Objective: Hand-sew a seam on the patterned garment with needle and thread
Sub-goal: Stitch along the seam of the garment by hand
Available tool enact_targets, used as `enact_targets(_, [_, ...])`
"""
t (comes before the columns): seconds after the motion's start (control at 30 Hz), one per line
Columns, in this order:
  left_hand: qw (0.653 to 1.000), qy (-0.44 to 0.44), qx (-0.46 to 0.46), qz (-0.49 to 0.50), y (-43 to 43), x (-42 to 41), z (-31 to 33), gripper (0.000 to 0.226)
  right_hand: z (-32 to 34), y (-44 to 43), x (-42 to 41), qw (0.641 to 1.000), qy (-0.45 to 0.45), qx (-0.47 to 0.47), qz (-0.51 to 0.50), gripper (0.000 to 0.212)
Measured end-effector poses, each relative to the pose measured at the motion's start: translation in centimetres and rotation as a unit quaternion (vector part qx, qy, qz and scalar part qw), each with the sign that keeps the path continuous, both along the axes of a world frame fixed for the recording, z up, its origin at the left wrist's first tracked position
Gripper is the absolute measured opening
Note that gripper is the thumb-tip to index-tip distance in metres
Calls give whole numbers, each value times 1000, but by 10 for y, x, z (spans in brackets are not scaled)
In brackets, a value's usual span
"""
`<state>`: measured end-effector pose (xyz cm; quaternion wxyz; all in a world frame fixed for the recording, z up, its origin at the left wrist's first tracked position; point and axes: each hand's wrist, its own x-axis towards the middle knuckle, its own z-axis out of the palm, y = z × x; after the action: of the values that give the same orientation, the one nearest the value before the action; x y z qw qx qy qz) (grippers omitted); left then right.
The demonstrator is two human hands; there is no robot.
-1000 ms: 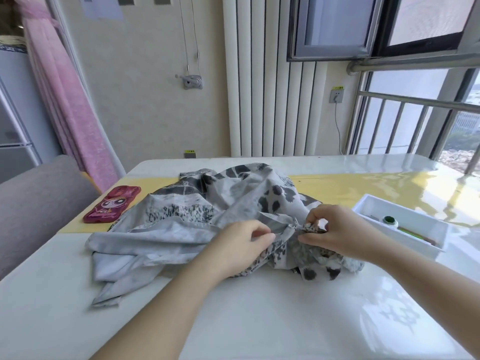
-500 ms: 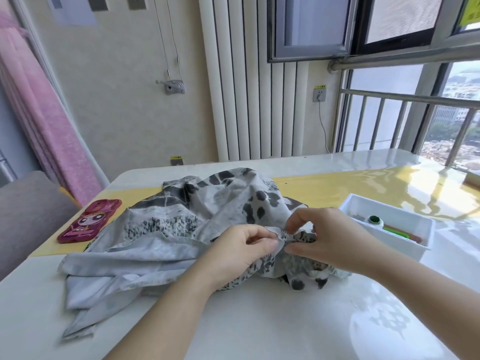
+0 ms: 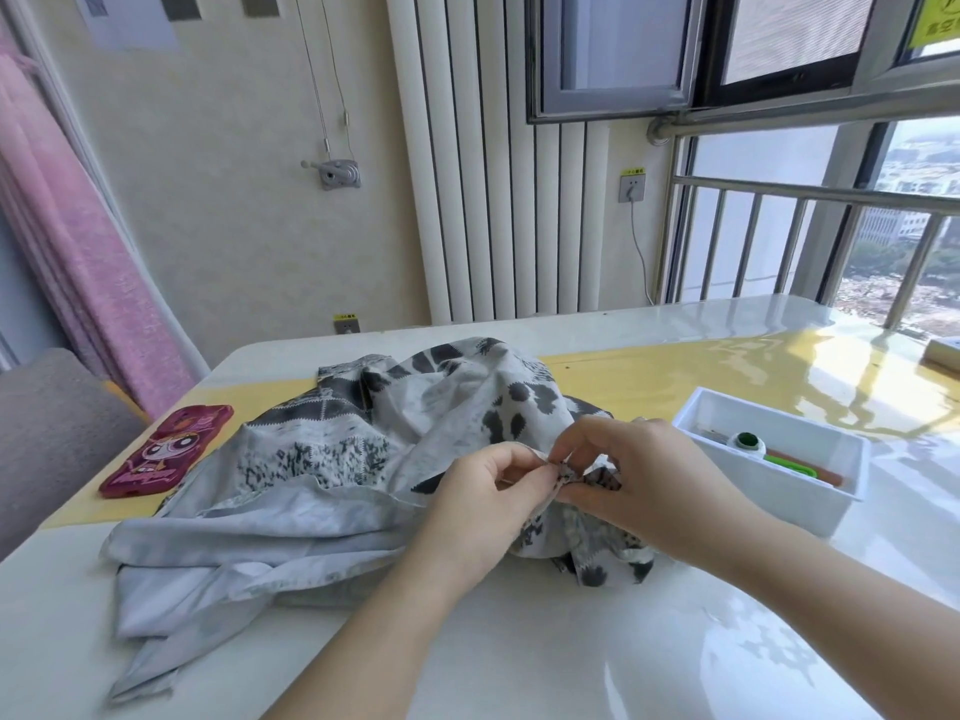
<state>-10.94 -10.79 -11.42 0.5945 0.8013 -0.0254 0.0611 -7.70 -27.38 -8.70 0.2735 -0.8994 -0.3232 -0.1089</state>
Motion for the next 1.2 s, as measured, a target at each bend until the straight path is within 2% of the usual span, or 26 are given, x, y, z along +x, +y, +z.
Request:
enact_targets(0.13, [1000, 8, -10, 7, -2, 2, -1, 13, 3, -2, -2, 1000, 13, 25, 4, 19])
enact_targets(0.27, [998, 34, -31, 32, 3, 0, 2, 14, 13, -4, -7, 999, 36, 1, 13, 16])
enact_targets(0.4, [978, 145, -152, 6, 18, -2, -2, 34, 23, -6, -11, 996, 59, -58, 40, 19])
enact_targets(0.47, [960, 152, -227, 60, 25, -1, -10, 49, 28, -9, -13, 991, 69, -97, 64, 17])
enact_targets(0.57, [909, 106, -345, 210, 41, 7, -27, 84, 32, -13, -17, 978, 92, -163, 95, 10])
enact_targets(0.67, [871, 83, -356, 329, 54, 16, -36, 103, 37, -8, -15, 970, 146, -160, 111, 8])
enact_targets(0.73, [869, 71, -334, 359, 59, 16, -36, 92, 39, 4, -4, 978, 140, -109, 113, 9])
enact_targets(0.8, [867, 60, -313, 383, 65, 13, -36, 75, 40, 26, 9, 983, 108, -99, 108, 10])
enact_targets(0.93, [831, 47, -335, 441, 95, 6, -34, 75, 32, 87, 24, 971, 68, -191, 125, 24])
enact_targets(1.03, [822, 64, -373, 425, 125, -2, -34, 75, 16, 135, 30, 956, 61, -255, 134, 44])
enact_targets(1.1, [825, 75, -385, 406, 138, -6, -33, 60, 3, 164, 32, 949, 37, -287, 127, 52])
enact_targets(1.2, [805, 94, -417, 411, 148, -9, -28, 39, -14, 198, 34, 949, -16, -295, 114, 50])
